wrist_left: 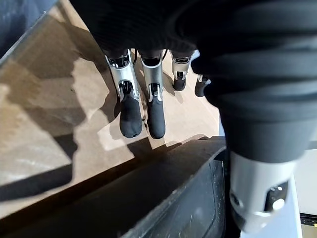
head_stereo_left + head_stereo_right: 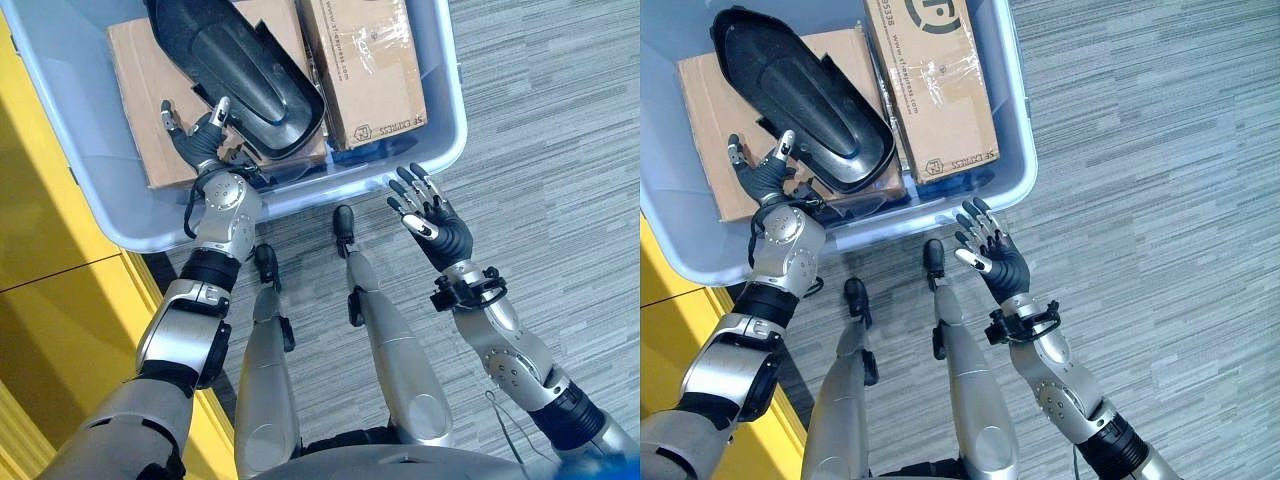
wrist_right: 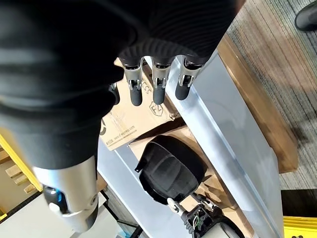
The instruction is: Move parts from the plastic box to the shelf.
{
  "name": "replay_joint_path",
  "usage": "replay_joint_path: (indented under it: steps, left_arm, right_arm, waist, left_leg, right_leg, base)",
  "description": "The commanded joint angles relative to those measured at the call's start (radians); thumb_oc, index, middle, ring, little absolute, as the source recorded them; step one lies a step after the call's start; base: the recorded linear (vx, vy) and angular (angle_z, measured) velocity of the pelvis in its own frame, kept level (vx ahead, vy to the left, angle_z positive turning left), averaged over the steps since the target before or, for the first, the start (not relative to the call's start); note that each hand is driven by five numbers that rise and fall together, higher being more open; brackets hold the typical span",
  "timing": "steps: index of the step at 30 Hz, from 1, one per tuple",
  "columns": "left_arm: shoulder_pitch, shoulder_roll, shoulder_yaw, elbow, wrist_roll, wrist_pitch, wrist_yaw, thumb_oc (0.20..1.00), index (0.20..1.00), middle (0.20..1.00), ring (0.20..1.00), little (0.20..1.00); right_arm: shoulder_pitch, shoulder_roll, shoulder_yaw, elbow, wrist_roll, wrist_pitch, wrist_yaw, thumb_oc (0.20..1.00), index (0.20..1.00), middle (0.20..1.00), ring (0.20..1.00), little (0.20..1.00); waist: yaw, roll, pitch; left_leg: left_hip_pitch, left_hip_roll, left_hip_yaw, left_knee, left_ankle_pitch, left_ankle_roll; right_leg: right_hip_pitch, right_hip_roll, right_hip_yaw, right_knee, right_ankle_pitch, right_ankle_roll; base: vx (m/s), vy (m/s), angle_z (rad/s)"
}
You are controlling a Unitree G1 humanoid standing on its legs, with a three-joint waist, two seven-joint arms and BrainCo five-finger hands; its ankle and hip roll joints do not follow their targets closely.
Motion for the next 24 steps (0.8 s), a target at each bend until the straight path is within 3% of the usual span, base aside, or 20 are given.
replay_joint_path:
  steps: [1, 24]
  left_arm:
    - [-0.03, -0.074, -0.057, 0.08, -0.019, 0.076, -0.051, 1.0, 1.0, 1.0, 1.0, 1.0]
    - [-0.188, -0.06, -0.099, 0.273, -0.036, 0.126, -0.096, 1.0, 1.0, 1.0, 1.0, 1.0]
  right_arm:
    - [0.022, -0.035, -0.021, -0.089, 0.017, -0.05, 0.007, 1.0, 1.0, 1.0, 1.0, 1.0]
    - [0.013, -0.083, -0.034, -0.092, 0.042, -0.054, 0.013, 1.0, 1.0, 1.0, 1.0, 1.0]
  waist:
    - [-0.038, 0.038, 0.004]
    - [-0.069, 0.047, 0.023]
  left_leg:
    - [0.073, 0.073, -0.036, 0.02, -0.062, 0.015]
    - [0.045, 0.078, -0.015, 0.004, -0.053, 0.009]
  right_leg:
    - [0.004, -0.06, -0.017, 0.25, -0.286, 0.122]
    - [-0.074, -0.038, 0.008, 0.269, -0.29, 0.12]
  base:
    - [0.0, 0.0, 0.0]
    - [0.01, -0.004, -0.02]
